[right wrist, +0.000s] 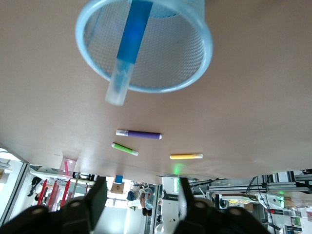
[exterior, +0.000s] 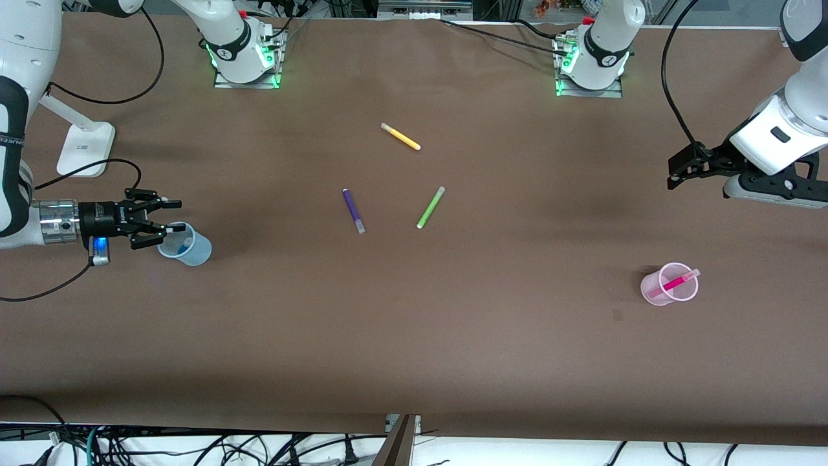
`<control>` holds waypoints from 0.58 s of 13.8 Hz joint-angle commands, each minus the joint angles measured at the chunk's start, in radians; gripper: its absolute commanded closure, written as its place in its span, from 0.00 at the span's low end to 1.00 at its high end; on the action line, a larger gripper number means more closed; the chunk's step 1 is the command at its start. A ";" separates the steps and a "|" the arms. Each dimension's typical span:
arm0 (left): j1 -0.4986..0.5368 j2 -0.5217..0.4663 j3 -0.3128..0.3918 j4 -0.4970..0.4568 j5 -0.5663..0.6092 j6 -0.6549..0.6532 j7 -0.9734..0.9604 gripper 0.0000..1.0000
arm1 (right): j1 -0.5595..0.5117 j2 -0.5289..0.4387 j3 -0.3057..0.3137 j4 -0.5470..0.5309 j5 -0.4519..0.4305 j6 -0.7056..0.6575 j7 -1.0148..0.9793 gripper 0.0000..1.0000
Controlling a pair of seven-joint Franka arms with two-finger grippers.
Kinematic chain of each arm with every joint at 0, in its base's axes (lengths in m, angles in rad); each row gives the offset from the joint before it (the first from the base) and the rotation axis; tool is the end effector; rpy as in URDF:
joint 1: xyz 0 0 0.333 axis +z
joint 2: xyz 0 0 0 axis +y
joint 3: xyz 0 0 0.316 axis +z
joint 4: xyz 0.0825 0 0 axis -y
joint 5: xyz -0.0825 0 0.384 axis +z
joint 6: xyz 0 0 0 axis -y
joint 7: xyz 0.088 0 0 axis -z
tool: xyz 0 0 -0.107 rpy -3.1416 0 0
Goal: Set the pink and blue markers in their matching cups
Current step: 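Lower the blue marker into the light blue cup and open the right gripper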
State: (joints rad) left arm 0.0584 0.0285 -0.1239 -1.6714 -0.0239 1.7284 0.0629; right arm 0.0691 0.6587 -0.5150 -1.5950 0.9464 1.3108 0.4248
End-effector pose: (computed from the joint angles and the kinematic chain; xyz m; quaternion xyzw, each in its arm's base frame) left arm 0.5725 -0.0389 0.5746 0.9979 -0.0624 0.0143 0.0136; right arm 0.6031 -0.1278 0.2714 -0.7484 0.4548 0.3726 0.3069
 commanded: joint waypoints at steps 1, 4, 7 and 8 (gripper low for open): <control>0.011 -0.015 -0.003 -0.001 -0.025 -0.006 0.023 0.00 | -0.015 0.013 0.009 0.104 -0.026 -0.071 0.000 0.00; 0.009 -0.015 -0.005 -0.002 -0.025 -0.007 0.023 0.00 | -0.008 0.013 0.012 0.223 -0.110 -0.126 -0.011 0.00; 0.011 -0.016 -0.005 -0.001 -0.025 -0.007 0.023 0.00 | 0.021 0.007 0.013 0.334 -0.254 -0.160 -0.143 0.00; 0.011 -0.015 -0.005 -0.001 -0.025 -0.007 0.022 0.00 | 0.034 0.001 0.012 0.352 -0.302 -0.162 -0.199 0.00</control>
State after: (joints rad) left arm 0.0584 0.0285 -0.1244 -1.6713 -0.0240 1.7281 0.0629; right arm 0.0880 0.6569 -0.5062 -1.3072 0.7261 1.1761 0.3105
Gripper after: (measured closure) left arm 0.000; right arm 0.000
